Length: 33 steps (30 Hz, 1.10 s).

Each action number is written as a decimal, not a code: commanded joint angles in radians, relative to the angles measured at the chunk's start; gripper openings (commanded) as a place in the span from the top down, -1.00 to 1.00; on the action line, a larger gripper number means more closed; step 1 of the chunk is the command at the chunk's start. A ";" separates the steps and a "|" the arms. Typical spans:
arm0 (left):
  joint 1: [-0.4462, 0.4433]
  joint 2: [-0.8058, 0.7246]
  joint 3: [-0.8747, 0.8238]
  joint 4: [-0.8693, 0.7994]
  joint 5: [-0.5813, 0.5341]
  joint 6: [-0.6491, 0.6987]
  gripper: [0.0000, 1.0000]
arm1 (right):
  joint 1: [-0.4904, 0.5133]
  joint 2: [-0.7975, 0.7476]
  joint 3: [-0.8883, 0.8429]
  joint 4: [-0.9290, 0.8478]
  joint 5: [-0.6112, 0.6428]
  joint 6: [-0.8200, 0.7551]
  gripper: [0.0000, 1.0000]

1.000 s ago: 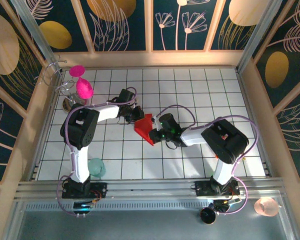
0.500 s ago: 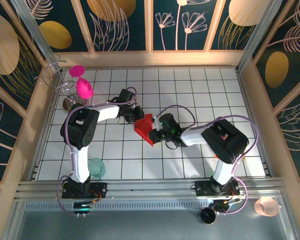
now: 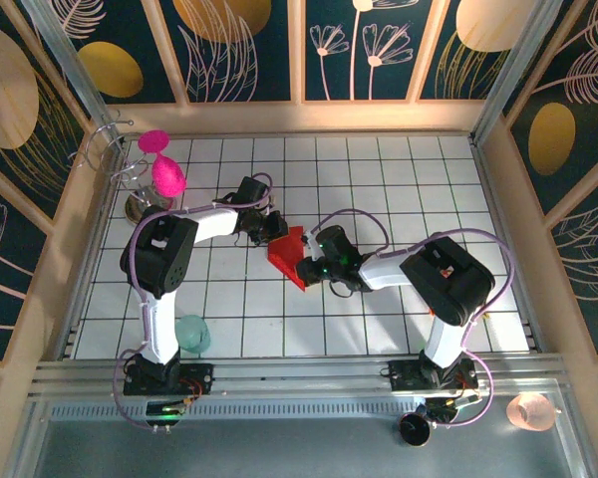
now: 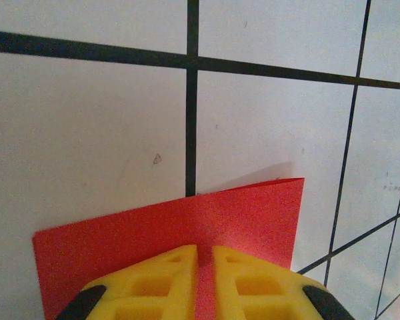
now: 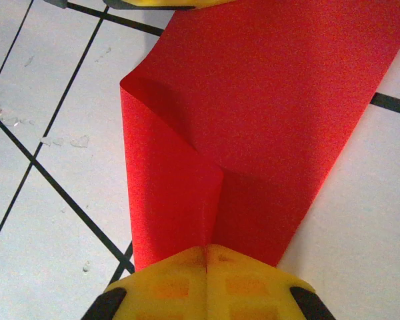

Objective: Fold a paper plane with a square sheet of paper (pick it up from the middle)
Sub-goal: Third fold the triangle at the center of the table.

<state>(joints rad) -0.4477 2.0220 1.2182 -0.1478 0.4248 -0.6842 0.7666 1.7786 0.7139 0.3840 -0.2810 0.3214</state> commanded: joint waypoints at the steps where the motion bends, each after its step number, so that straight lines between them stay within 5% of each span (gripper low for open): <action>1: -0.004 -0.084 -0.013 -0.043 -0.047 -0.015 0.65 | -0.004 0.023 0.019 -0.042 0.018 0.008 1.00; 16: -0.070 -0.367 -0.388 0.190 -0.002 -0.318 0.75 | -0.004 0.033 0.029 -0.063 0.022 0.030 1.00; 33: -0.118 -0.326 -0.367 0.145 -0.101 -0.395 0.73 | 0.000 0.040 0.044 -0.079 0.040 0.022 1.00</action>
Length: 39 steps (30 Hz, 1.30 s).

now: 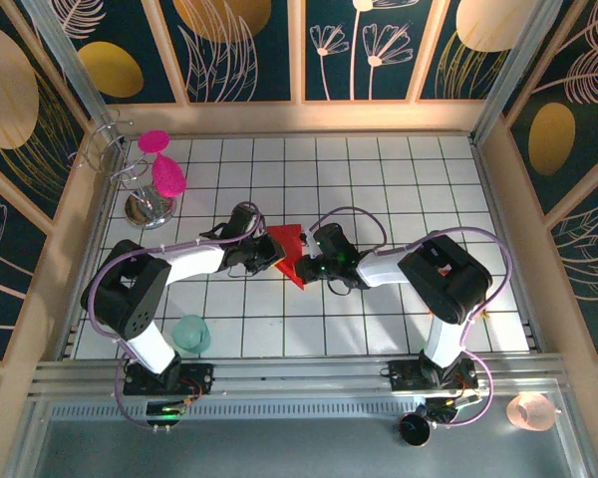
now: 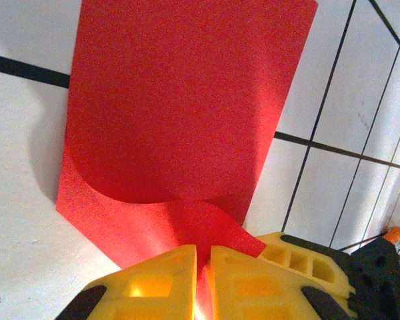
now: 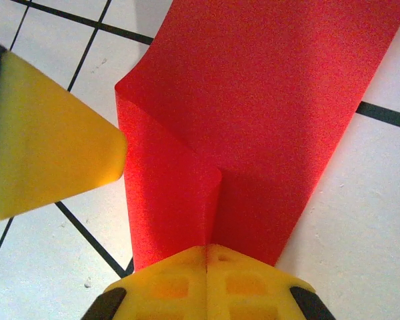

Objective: Fold a paper plane with a square sheet of paper (pick it up from the middle)
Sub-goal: Third fold the triangle at the center of the table.

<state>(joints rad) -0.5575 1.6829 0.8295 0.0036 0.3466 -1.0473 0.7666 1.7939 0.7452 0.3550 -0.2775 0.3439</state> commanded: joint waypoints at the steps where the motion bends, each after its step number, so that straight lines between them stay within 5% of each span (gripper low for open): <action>1: -0.007 0.016 0.023 -0.007 -0.022 -0.033 0.73 | 0.000 0.026 0.013 -0.049 0.037 0.000 1.00; 37: -0.015 0.070 -0.046 0.029 -0.036 -0.066 0.74 | 0.000 0.035 0.004 -0.042 0.054 0.018 1.00; 39: -0.015 0.073 -0.054 0.030 -0.047 -0.066 0.77 | 0.000 0.013 0.002 -0.042 0.060 0.033 0.88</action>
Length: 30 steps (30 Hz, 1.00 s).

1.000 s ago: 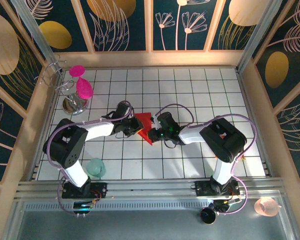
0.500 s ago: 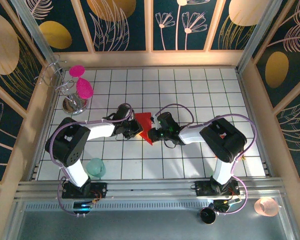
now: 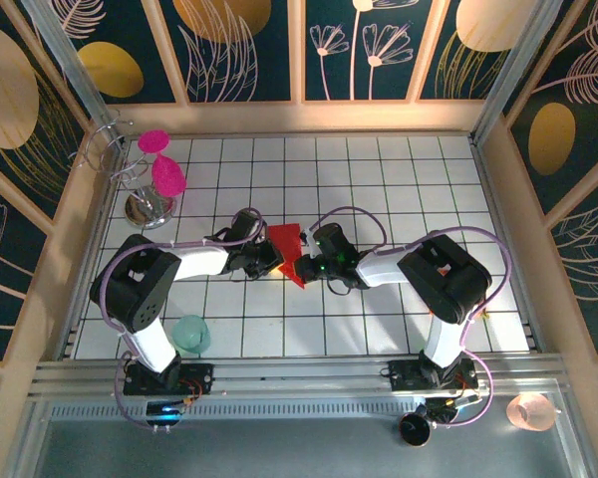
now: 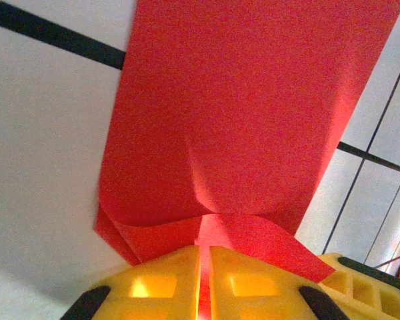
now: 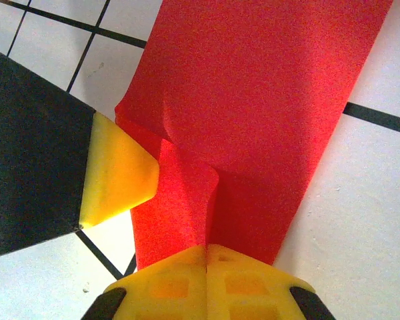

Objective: Fold a paper plane with a square sheet of paper (pick it up from the middle)
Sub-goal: Third fold the triangle at the center of the table.

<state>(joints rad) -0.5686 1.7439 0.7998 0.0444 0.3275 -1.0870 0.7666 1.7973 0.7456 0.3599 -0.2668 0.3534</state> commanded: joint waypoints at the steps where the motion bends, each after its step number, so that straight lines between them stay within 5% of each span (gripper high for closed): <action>1: -0.005 0.012 -0.031 -0.010 -0.033 -0.027 0.78 | 0.000 -0.011 -0.001 -0.041 0.057 0.037 0.80; 8: -0.003 0.037 -0.035 0.021 -0.035 -0.013 0.82 | -0.029 -0.170 0.019 -0.125 0.155 0.151 0.26; 13: -0.005 0.057 0.009 0.030 -0.011 0.029 0.83 | -0.068 -0.271 -0.007 -0.174 0.199 0.226 0.06; 18: -0.004 0.092 0.061 0.020 0.010 0.073 0.83 | -0.096 -0.309 -0.036 -0.159 0.149 0.252 0.07; 30: -0.005 0.117 0.088 0.016 -0.009 0.081 0.83 | -0.060 -0.138 0.076 -0.168 -0.109 0.239 0.62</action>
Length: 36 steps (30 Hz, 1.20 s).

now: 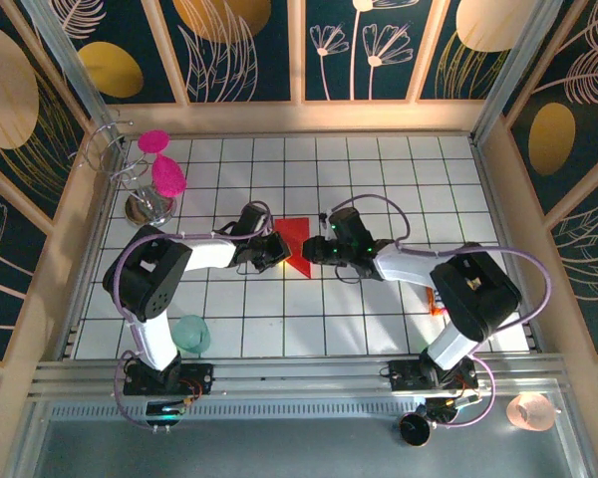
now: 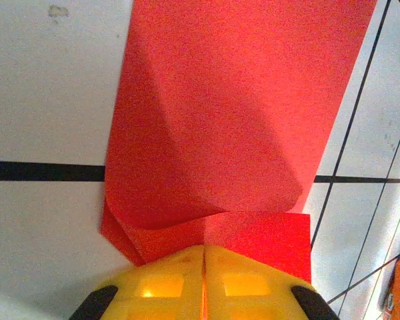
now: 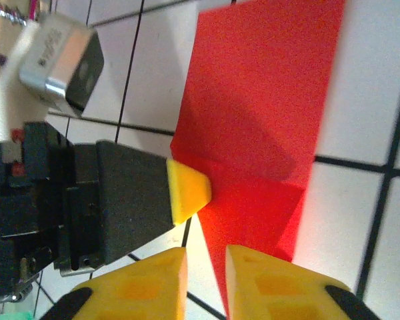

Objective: Fold a paper plane with a square sheet of paper (pick it up from the middle)
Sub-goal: Third fold the triangle at the center of the table.

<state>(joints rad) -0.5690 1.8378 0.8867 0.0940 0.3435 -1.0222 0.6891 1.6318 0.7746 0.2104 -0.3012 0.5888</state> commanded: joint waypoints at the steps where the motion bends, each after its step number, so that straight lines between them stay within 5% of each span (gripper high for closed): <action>1: -0.003 0.026 0.000 -0.031 -0.022 0.015 0.83 | 0.019 0.043 0.056 -0.019 -0.092 0.002 0.67; 11: -0.004 0.036 0.000 -0.051 -0.026 0.006 0.83 | 0.030 0.154 0.137 -0.087 -0.126 -0.041 0.88; 36: -0.003 0.045 -0.002 -0.083 -0.050 -0.007 0.86 | 0.030 0.218 0.181 -0.207 -0.065 -0.084 0.90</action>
<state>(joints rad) -0.5690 1.8423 0.8906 0.0937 0.3389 -1.0229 0.7136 1.8336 0.9314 0.0429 -0.3996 0.5259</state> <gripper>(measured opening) 0.071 0.052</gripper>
